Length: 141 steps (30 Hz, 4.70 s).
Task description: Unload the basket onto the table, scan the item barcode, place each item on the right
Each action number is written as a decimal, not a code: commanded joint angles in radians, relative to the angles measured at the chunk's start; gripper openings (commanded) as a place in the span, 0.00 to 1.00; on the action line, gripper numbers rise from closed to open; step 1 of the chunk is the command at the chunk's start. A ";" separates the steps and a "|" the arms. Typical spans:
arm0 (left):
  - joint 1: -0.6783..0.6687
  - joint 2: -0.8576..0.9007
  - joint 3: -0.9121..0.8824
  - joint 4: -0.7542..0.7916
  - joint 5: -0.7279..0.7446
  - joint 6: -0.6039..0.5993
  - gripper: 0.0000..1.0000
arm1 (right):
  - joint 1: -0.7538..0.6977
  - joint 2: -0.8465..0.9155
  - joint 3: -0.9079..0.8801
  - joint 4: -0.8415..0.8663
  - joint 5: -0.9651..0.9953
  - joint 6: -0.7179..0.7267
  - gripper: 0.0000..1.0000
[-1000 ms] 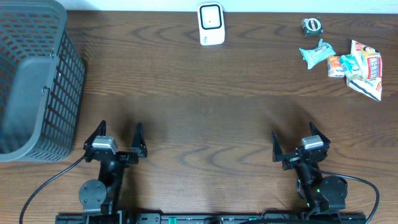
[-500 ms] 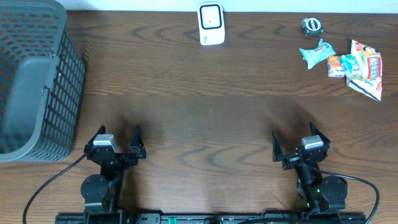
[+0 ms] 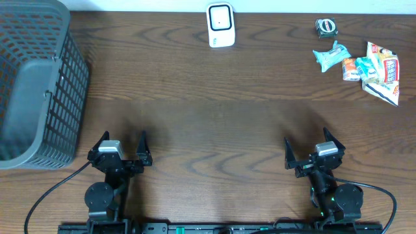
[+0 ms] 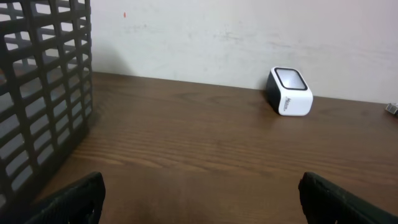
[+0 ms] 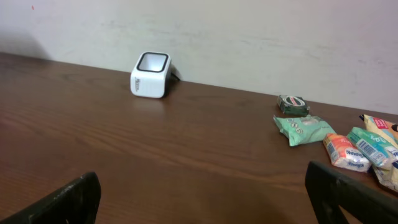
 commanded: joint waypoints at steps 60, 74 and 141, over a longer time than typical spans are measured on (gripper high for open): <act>-0.026 -0.007 -0.009 -0.047 0.013 0.069 0.98 | -0.006 -0.006 -0.002 -0.005 0.001 0.011 0.99; -0.026 -0.007 -0.009 -0.047 0.013 0.069 0.97 | -0.006 -0.006 -0.002 -0.005 0.042 0.000 0.99; -0.026 -0.007 -0.009 -0.047 0.013 0.069 0.98 | -0.006 -0.006 -0.001 -0.013 0.086 0.158 0.99</act>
